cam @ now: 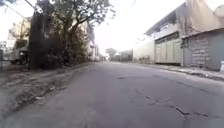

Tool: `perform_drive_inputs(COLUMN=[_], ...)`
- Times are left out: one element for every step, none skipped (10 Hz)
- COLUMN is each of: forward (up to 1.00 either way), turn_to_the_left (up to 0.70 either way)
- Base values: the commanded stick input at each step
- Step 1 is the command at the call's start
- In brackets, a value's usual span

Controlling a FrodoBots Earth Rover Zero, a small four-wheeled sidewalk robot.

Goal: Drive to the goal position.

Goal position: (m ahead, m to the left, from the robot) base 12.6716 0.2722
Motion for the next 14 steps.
perform_drive_inputs(forward=[1.00, 1.00, 1.00, 1.00, 1.00, 1.00, 1.00, 1.00, 1.00, 1.00, 1.00, 1.00, 1.00, 1.00], turn_to_the_left=[0.07, 0.07, 0.07, 0.07, 0.03, -0.33, -0.33, -0.33, -0.33, -0.33, -0.16, 0.07, 0.07, 0.07])
